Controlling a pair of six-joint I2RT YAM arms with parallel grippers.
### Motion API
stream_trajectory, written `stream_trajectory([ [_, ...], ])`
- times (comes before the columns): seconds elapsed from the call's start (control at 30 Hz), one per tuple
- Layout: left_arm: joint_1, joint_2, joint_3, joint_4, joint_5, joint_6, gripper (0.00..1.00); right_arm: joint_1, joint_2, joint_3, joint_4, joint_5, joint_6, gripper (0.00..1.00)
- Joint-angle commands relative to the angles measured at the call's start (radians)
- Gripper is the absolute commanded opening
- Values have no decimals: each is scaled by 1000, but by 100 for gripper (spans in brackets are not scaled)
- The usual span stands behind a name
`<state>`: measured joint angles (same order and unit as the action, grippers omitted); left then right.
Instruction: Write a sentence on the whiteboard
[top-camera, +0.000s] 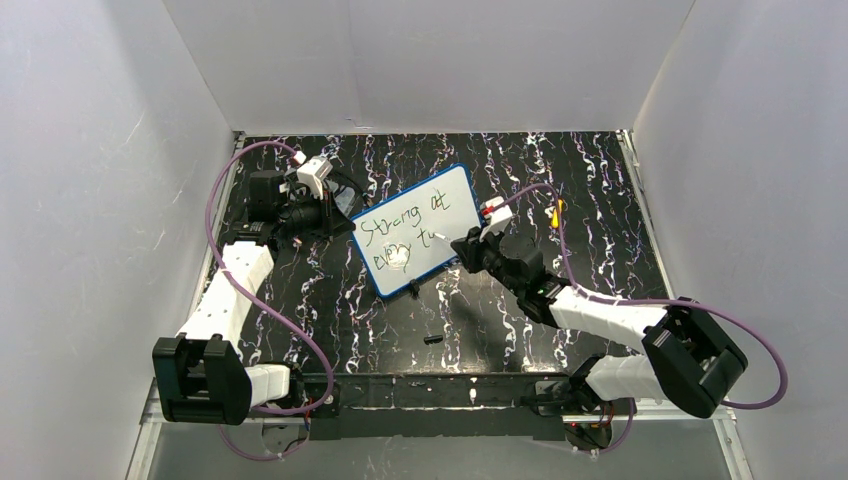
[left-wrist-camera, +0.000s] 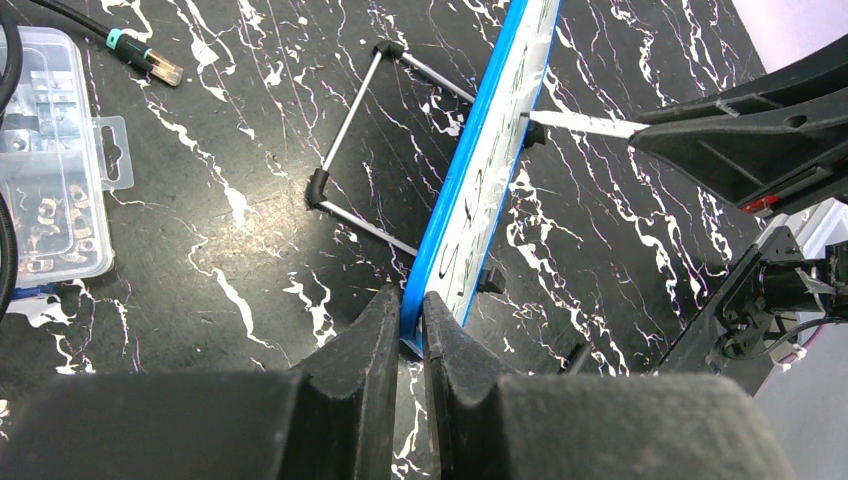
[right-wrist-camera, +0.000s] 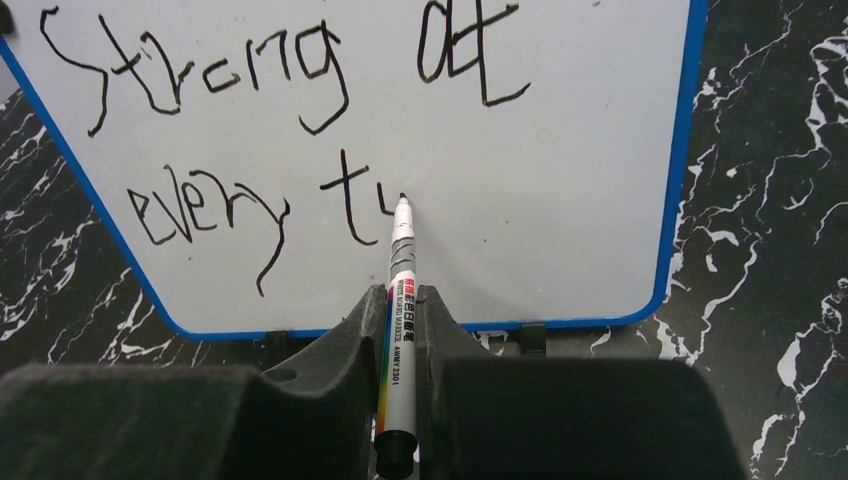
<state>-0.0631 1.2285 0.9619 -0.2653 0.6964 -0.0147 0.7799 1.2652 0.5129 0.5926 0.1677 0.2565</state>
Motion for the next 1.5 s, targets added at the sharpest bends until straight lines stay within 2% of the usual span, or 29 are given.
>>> stream_trajectory([
  [0.0, -4, -25, 1, -19, 15, 10, 0, -3, -3, 70, 38, 40, -36, 1],
  [0.2, -5, -26, 1, -20, 14, 10, 0, -3, 3, 83, 36, 38, -38, 1],
  [0.83, -5, -26, 1, -20, 13, 10, 0, -3, -17, -51, 14, 51, 39, 1],
  [1.2, -5, -26, 1, -20, 14, 10, 0, -4, -88, 27, 2, 90, -22, 1],
  [1.47, -5, -25, 1, -20, 15, 10, 0, -4, -36, 65, 50, 46, -30, 1],
])
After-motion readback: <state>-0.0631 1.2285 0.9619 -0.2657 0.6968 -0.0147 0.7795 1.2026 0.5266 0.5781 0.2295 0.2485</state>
